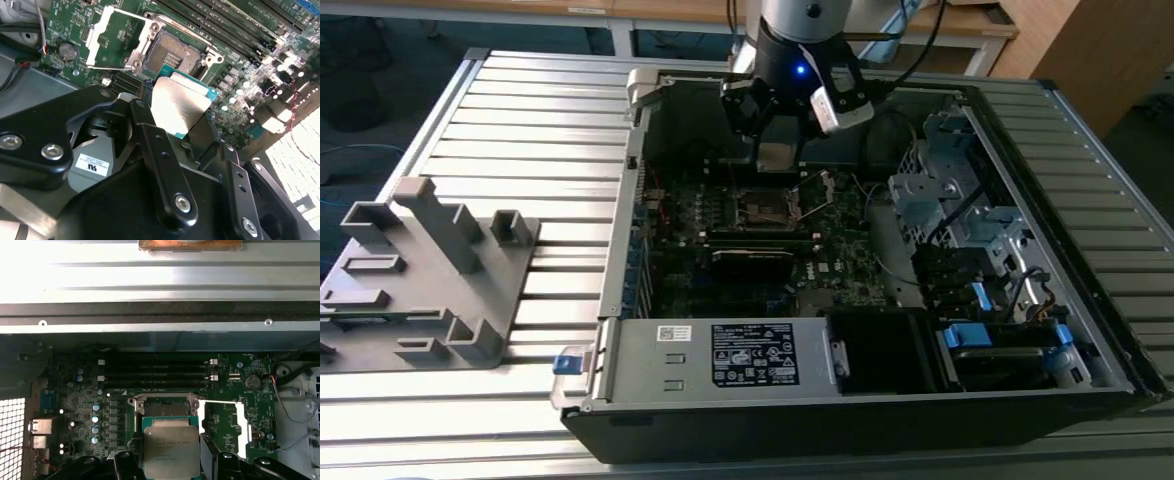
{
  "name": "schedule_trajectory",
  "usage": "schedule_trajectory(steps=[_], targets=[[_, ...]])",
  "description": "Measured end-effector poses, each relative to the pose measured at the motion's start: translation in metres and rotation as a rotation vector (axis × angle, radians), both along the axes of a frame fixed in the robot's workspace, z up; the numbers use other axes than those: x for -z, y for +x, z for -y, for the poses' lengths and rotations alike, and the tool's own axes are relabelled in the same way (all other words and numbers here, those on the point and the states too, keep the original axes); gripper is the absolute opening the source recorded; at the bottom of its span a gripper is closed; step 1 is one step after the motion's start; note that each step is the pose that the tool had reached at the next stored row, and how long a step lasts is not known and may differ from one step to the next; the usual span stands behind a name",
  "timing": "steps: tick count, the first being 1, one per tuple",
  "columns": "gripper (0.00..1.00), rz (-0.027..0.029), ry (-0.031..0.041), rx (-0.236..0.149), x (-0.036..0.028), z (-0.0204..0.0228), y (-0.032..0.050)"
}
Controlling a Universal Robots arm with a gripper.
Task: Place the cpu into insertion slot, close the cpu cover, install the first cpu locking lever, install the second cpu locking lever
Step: 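Place the cpu into insertion slot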
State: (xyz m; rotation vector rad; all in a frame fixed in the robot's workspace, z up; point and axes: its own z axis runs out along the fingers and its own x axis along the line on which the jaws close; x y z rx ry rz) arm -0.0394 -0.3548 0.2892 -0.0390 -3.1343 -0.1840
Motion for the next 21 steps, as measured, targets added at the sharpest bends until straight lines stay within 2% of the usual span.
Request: schedule_trajectory(steps=[11,15,21], targets=[[0.54,0.0000,-0.0001,0.000,0.0197,0.0000,0.0000],[0.54,-0.0001,-0.0024,0.000,0.0213,0.0000,0.0000],[0.54,0.0000,-0.0029,0.000,0.0312,0.0000,0.0000]])
